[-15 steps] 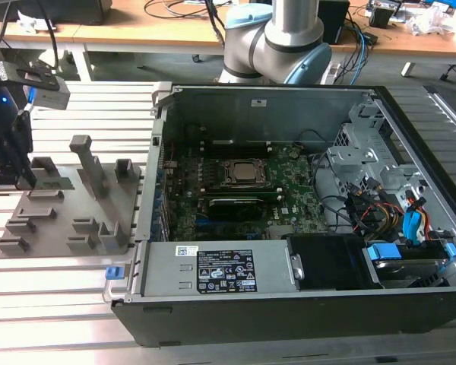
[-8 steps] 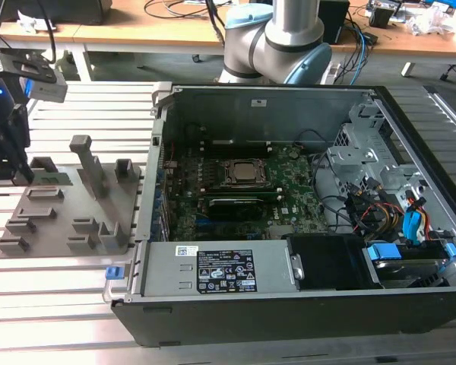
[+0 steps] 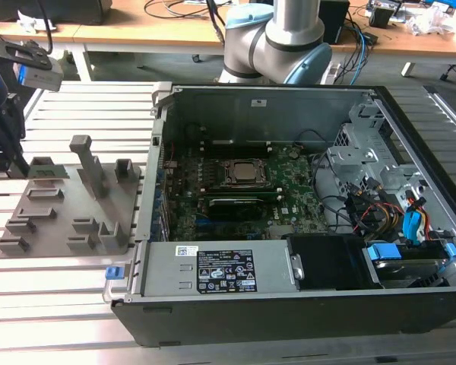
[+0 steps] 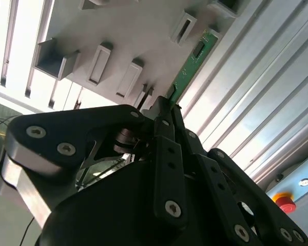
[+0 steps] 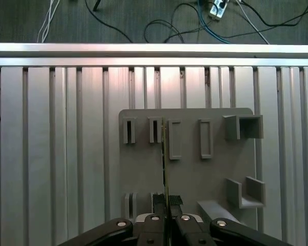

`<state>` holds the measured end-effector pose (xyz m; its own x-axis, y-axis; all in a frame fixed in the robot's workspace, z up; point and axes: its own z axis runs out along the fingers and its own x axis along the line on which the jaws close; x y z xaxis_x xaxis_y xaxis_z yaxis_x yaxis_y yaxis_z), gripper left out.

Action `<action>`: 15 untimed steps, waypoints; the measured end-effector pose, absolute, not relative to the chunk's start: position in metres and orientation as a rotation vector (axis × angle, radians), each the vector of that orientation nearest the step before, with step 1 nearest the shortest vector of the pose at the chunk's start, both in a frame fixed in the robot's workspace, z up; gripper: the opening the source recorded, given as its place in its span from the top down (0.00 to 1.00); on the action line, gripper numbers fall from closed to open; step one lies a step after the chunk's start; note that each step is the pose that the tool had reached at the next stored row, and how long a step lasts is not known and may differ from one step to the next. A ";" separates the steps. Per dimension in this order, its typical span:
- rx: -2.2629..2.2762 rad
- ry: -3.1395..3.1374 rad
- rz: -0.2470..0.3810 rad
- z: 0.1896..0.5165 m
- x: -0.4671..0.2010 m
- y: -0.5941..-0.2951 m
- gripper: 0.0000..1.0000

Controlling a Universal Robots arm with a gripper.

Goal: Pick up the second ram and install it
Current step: 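Pick up the second ram and move it above second insertion slot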

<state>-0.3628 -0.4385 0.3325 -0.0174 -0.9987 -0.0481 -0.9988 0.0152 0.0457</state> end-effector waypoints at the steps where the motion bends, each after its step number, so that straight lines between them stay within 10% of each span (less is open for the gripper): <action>1: -2.200 2.237 0.104 0.334 -0.363 -0.438 0.86; 15: -2.201 2.237 0.105 0.360 -0.362 -0.438 0.86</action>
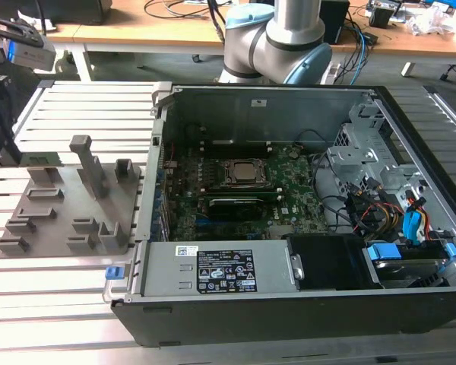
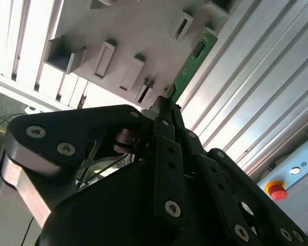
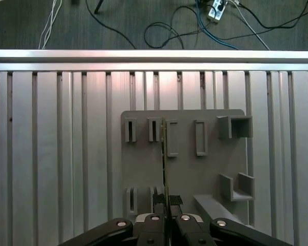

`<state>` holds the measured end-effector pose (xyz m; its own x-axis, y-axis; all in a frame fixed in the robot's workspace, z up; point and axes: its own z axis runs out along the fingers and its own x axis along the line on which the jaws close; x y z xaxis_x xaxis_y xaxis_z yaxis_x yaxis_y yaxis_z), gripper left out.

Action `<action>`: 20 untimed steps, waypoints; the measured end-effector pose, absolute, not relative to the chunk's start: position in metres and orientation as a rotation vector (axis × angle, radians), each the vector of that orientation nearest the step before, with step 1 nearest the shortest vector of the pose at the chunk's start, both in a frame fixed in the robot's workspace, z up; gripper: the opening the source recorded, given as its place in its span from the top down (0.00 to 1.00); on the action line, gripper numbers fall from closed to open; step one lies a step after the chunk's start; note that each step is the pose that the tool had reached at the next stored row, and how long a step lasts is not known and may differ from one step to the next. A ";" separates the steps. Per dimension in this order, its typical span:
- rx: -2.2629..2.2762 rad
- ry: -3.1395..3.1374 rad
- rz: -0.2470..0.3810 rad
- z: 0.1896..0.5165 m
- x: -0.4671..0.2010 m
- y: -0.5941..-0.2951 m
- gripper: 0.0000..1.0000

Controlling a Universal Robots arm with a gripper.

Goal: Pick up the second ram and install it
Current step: 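Pick up the second ram and move it above second insertion slot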

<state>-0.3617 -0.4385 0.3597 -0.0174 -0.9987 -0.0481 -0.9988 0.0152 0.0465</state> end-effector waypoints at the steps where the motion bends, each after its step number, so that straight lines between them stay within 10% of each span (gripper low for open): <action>1: -2.201 2.237 0.105 0.362 -0.362 -0.438 0.86; 20: -2.201 2.237 0.106 0.402 -0.361 -0.438 0.86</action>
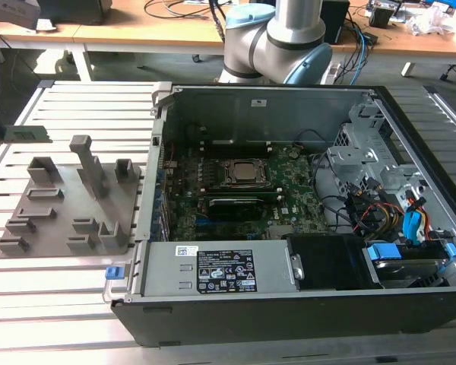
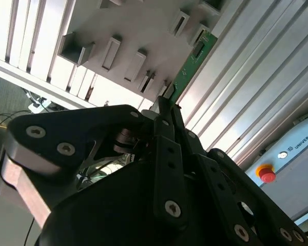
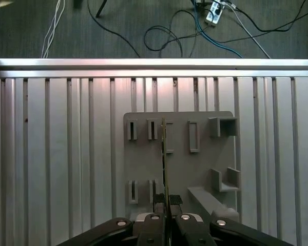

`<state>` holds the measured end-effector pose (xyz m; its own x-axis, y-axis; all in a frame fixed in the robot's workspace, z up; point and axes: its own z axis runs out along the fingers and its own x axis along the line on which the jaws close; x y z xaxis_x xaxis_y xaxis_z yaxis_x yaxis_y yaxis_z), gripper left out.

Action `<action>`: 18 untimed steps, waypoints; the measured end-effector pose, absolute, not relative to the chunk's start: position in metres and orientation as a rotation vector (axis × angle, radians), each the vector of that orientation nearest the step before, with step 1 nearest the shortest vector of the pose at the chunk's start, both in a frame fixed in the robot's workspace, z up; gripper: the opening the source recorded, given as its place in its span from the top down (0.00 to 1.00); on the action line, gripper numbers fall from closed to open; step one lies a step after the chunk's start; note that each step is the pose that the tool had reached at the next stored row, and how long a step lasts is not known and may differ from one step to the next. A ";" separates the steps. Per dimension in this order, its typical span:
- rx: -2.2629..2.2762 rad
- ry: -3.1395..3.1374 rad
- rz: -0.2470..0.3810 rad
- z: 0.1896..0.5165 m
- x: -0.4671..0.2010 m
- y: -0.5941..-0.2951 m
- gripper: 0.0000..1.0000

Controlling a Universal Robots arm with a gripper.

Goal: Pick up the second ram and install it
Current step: 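Pick up the second ram and move it above second insertion slot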

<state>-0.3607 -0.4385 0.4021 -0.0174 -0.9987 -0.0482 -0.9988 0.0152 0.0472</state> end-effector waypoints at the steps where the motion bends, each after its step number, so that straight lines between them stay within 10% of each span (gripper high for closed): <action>1: -2.201 2.238 0.106 0.402 -0.361 -0.438 0.86; 18: -2.203 2.240 0.102 0.403 -0.313 -0.438 0.86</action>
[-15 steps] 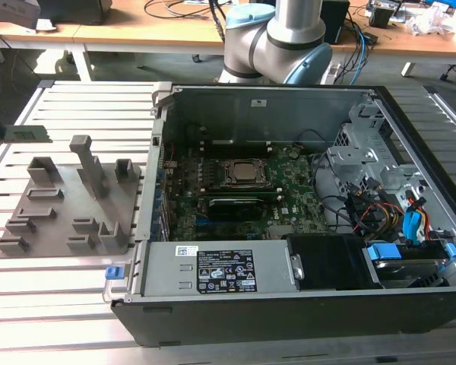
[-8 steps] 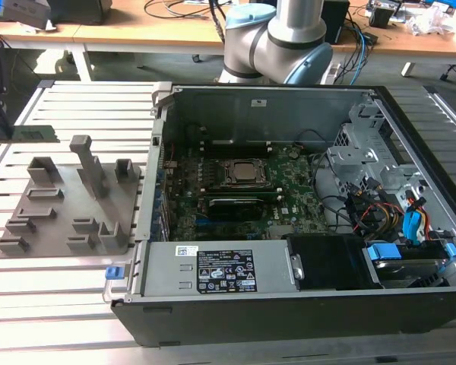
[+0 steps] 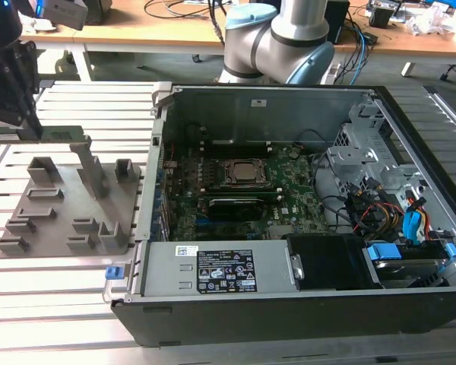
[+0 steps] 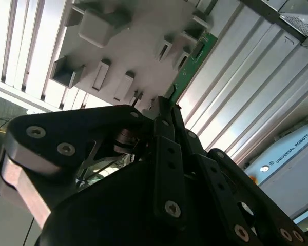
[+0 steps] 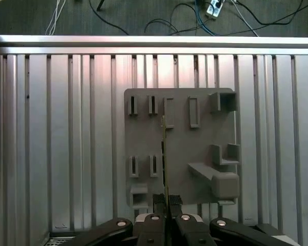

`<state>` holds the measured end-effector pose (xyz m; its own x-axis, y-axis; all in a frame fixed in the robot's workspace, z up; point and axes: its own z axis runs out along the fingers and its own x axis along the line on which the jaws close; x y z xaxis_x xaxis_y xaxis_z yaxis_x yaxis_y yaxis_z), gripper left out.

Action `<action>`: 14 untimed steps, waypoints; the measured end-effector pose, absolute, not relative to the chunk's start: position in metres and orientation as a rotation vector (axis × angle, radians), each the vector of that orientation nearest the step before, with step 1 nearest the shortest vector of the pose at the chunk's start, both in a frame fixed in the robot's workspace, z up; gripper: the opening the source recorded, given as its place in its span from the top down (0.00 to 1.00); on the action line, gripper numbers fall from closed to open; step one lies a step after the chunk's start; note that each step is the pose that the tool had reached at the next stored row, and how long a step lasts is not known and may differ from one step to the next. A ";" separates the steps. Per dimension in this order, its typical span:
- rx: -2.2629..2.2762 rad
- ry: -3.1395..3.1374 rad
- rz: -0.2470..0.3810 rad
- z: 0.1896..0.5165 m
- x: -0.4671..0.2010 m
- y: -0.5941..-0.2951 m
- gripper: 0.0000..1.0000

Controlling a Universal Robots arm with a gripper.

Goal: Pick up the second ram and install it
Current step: 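Pick up the second ram and move it above second insertion slot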

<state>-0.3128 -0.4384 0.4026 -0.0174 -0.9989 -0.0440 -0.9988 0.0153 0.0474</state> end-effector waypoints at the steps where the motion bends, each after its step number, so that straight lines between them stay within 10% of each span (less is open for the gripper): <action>1: 2.200 -2.237 -0.101 0.403 -0.308 -0.438 0.86; 14: 2.198 -2.234 -0.094 0.403 -0.253 -0.438 0.86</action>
